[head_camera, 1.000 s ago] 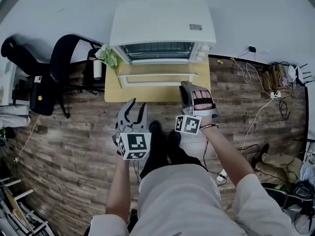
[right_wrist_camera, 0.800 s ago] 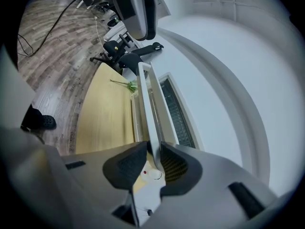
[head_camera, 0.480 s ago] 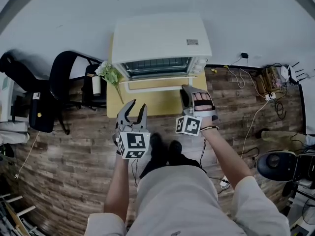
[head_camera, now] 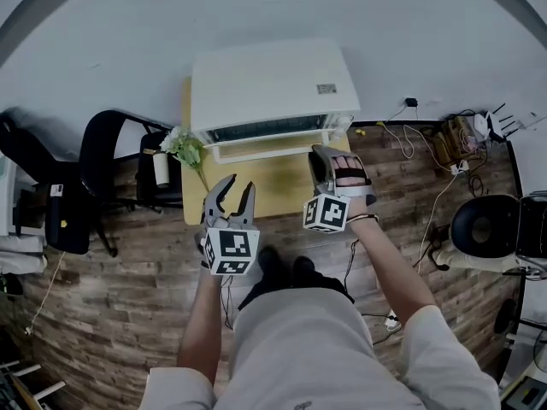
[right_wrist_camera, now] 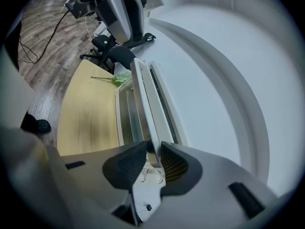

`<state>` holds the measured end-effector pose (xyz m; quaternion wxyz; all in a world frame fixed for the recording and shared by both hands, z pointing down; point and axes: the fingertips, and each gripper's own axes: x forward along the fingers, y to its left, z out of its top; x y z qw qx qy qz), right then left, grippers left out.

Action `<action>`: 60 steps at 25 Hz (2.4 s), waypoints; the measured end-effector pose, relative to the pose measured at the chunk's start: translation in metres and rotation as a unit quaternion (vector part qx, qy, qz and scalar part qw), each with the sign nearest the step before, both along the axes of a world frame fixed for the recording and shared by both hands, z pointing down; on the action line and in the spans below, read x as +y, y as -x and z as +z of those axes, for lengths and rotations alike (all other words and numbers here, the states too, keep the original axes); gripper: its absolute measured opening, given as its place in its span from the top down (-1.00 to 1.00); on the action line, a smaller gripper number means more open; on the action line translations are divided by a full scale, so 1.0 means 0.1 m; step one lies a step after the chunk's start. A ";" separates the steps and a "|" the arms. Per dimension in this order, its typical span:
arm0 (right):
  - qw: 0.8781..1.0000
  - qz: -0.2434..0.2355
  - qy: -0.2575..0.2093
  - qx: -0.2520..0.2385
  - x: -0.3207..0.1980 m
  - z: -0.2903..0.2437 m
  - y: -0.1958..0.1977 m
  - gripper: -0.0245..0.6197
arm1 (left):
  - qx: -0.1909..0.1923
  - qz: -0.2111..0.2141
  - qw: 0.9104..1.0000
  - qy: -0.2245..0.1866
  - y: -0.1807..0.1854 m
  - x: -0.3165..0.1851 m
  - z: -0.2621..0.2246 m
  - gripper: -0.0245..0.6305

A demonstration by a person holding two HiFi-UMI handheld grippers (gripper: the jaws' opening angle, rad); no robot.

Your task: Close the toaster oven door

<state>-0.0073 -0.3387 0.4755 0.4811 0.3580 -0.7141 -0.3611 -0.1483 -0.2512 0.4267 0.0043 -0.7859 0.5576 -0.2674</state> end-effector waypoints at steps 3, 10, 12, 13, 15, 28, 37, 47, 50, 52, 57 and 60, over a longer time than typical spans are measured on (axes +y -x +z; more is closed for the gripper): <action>1.000 0.005 0.003 -0.002 -0.09 -0.04 0.01 0.65 | 0.002 0.008 1.000 -0.005 0.04 -0.08 -0.03 0.50; 1.000 0.013 0.013 0.004 -0.18 -0.08 0.03 0.65 | 0.007 0.025 1.000 -0.010 0.11 -0.18 -0.07 0.50; 1.000 0.017 0.017 0.001 -0.19 -0.09 0.04 0.65 | 0.009 0.028 1.000 -0.011 0.12 -0.20 -0.07 0.50; 1.000 0.018 0.019 0.000 -0.19 -0.09 0.04 0.65 | 0.010 0.030 0.999 -0.011 0.13 -0.20 -0.06 0.50; 1.000 0.020 0.022 0.001 -0.21 -0.10 0.05 0.65 | 0.011 0.034 0.999 -0.010 0.14 -0.21 -0.05 0.50; 0.999 0.033 0.032 -0.002 -0.31 -0.12 0.06 0.65 | 0.019 0.041 0.999 -0.018 0.18 -0.25 -0.11 0.50; 0.998 0.042 0.035 -0.007 -0.36 -0.14 0.07 0.65 | 0.021 0.047 0.999 -0.016 0.20 -0.28 -0.08 0.50; 0.998 0.042 0.047 -0.001 -0.39 -0.13 0.08 0.64 | 0.023 0.051 0.998 -0.019 0.21 -0.38 -0.09 0.50; 0.998 0.044 0.053 0.002 -0.39 -0.12 0.08 0.64 | 0.024 0.052 0.998 -0.020 0.21 -0.39 -0.09 0.50; 0.997 0.044 0.059 0.004 -0.39 -0.11 0.08 0.64 | 0.025 0.051 0.998 -0.021 0.21 -0.39 -0.10 0.50; 0.997 0.045 0.062 0.001 -0.40 -0.13 0.08 0.64 | 0.027 0.051 0.998 -0.024 0.25 -0.37 -0.13 0.50; 0.997 0.049 0.057 -0.005 -0.40 -0.14 0.09 0.63 | 0.026 0.050 0.998 -0.023 0.28 -0.34 -0.12 0.50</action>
